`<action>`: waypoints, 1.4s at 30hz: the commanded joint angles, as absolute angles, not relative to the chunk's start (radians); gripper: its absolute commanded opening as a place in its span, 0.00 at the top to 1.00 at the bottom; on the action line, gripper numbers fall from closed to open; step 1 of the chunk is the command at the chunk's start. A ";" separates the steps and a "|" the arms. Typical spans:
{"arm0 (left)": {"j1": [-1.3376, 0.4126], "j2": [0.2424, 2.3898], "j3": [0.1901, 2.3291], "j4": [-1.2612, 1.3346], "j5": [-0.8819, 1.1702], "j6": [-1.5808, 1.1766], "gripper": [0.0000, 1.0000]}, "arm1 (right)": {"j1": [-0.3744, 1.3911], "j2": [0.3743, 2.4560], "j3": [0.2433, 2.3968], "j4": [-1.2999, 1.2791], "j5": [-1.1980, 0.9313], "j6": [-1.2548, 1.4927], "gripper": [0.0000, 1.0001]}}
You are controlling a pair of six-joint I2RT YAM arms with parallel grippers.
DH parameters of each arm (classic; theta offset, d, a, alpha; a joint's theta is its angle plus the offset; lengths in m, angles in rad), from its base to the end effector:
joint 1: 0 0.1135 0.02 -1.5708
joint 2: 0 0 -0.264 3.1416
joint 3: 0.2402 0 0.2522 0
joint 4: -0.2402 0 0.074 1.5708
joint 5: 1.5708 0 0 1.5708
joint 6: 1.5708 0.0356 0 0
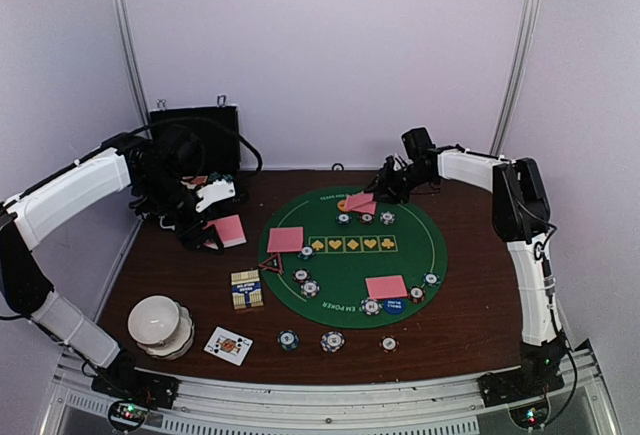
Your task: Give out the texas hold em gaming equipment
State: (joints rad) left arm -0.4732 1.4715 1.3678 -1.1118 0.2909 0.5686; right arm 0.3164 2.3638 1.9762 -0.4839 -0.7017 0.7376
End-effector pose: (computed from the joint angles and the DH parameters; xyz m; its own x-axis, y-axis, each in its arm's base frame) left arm 0.2457 -0.1373 0.3092 -0.4203 0.7947 -0.4379 0.8921 0.4502 -0.0393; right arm 0.4896 0.1845 0.1843 -0.9636 0.2250 -0.1442 0.0210 0.6016 0.7985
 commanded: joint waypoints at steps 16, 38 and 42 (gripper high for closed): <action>-0.472 1.460 1.390 -1.094 0.317 0.566 1.00 | 0.527 1.909 1.658 -0.399 -0.626 0.713 0.26; -0.472 1.482 1.417 -1.092 0.346 0.553 1.00 | 0.907 1.997 1.572 0.079 -0.753 1.064 0.18; -0.472 1.485 1.422 -1.091 0.352 0.551 1.00 | 0.916 2.025 1.611 0.075 -0.759 1.063 0.18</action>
State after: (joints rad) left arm -0.4732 1.4811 1.3842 -1.1107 0.3191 0.5655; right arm 0.9047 2.0003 1.5562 0.0463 -0.7433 1.0515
